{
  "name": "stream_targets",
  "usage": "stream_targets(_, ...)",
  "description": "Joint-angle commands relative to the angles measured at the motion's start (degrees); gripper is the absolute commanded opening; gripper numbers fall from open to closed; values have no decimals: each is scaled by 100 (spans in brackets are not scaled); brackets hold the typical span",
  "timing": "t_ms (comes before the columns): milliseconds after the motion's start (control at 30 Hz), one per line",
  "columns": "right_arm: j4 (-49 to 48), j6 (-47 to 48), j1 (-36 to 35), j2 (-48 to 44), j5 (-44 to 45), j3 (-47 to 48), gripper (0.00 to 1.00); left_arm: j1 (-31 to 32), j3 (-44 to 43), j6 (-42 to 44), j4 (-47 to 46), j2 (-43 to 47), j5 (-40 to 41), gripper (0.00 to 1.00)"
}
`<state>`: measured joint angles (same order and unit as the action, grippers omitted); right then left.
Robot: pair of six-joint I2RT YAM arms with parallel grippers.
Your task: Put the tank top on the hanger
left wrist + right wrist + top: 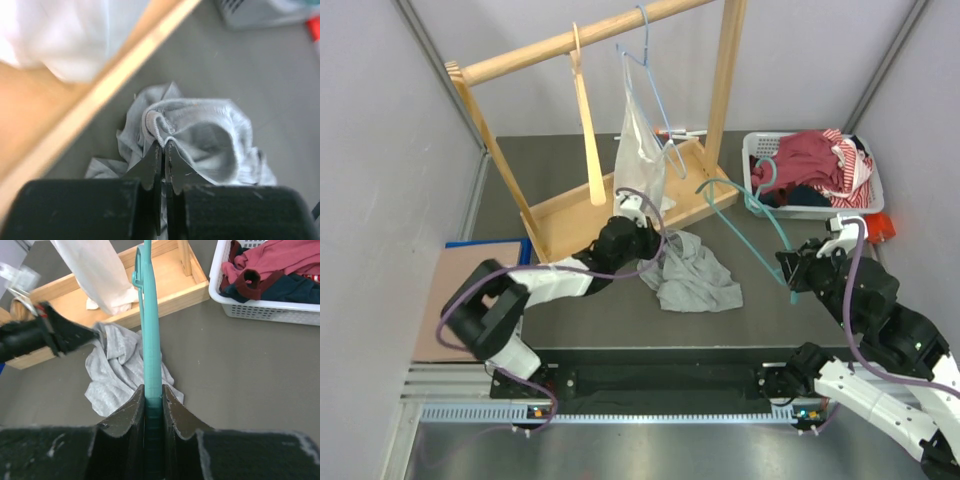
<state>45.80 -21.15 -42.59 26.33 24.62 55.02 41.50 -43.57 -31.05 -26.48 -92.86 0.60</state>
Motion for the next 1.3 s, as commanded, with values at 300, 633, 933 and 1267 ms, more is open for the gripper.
stream_targets(300, -801, 32, -39, 66, -309, -308, 0, 497, 1033, 1276, 494, 3027, -34, 0)
stream_targets(633, -573, 5, -39, -189, -327, -352, 0, 2082, 1386, 2208, 1811, 3520, -246, 9)
stream_targets(933, -432, -126, -30, -365, -326, -387, 0, 2091, 1360, 2243, 1612, 3398, 766, 88)
stream_targets(1267, -352, -206, -30, -637, -362, -572, 0, 2082, 518, 2253, 1224, 1554, 1029, 63)
